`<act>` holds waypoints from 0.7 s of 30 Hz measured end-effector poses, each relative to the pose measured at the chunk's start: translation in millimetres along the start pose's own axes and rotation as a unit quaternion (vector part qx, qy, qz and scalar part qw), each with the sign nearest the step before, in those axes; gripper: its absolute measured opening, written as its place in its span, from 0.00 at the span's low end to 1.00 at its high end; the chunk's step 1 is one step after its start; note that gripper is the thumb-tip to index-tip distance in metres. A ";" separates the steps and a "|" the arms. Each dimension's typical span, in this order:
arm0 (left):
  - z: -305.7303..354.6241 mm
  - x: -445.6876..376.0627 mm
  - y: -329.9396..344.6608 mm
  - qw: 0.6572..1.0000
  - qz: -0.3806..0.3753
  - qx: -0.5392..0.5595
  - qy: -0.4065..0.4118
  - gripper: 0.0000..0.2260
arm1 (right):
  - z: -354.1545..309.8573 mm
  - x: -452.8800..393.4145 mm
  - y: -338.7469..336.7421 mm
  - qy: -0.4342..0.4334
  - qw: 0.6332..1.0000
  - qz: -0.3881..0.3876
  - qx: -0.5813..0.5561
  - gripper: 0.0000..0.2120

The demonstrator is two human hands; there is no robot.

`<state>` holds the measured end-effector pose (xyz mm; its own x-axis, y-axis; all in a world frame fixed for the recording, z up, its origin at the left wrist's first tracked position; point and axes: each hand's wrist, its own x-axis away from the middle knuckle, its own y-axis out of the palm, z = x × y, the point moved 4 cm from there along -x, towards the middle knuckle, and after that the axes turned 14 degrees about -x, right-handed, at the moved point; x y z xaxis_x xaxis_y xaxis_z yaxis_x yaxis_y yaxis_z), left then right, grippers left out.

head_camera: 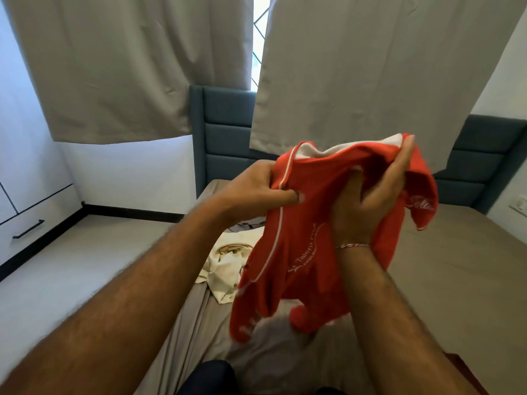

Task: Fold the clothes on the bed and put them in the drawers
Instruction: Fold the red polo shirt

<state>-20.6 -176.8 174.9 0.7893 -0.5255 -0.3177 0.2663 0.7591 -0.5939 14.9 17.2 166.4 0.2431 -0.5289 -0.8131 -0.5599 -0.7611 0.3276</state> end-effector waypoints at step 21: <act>-281.2 63.8 136.9 0.929 -0.105 -0.219 -0.279 0.18 | 212.9 215.8 -60.3 0.403 0.746 -0.469 0.246 0.22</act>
<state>-89.4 -214.4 -134.4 0.9418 -0.2712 0.1986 0.2923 0.3689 -0.8823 -67.6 28.9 -131.3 0.9974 -0.0557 0.0460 -0.0185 -0.8131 -0.5818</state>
